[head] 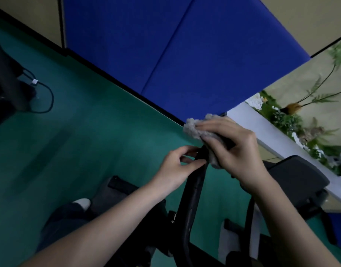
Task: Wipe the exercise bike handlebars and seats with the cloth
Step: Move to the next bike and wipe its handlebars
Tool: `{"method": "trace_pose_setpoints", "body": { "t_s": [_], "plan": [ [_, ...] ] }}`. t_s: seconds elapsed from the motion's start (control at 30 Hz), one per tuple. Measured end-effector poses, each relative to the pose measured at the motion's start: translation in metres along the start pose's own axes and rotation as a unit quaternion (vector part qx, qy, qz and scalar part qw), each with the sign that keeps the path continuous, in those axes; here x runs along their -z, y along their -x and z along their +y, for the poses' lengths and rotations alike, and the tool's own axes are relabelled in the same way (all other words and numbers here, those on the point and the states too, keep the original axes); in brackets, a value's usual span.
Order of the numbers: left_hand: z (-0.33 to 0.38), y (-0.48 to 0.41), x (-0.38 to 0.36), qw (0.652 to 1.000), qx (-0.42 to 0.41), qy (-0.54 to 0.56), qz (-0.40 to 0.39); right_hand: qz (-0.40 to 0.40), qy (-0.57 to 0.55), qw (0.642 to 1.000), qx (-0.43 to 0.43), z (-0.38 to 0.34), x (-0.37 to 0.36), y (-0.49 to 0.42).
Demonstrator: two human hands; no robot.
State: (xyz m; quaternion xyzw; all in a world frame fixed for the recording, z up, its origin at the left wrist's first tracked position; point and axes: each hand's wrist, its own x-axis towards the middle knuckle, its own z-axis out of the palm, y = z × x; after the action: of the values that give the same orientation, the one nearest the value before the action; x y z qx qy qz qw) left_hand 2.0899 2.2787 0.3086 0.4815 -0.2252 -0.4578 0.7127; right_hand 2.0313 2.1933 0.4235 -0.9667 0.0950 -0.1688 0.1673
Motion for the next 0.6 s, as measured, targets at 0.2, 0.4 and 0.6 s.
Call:
{"method": "trace_pose_setpoints", "body": {
  "t_s": [0.2, 0.4, 0.6],
  "plan": [
    [-0.001, -0.002, 0.001, 1.000, 0.005, -0.006, 0.001, -0.038, 0.095, 0.995, -0.007, 0.018, -0.004, -0.005],
    [-0.003, -0.004, 0.002, 1.000, 0.015, -0.013, 0.000, 0.025, 0.177, 0.984, -0.020, 0.011, -0.014, 0.010],
    [-0.003, -0.003, 0.001, 1.000, 0.018, 0.002, 0.003, 0.099, 0.201, 0.973, -0.055, 0.014, -0.020, 0.026]
  ]
}}
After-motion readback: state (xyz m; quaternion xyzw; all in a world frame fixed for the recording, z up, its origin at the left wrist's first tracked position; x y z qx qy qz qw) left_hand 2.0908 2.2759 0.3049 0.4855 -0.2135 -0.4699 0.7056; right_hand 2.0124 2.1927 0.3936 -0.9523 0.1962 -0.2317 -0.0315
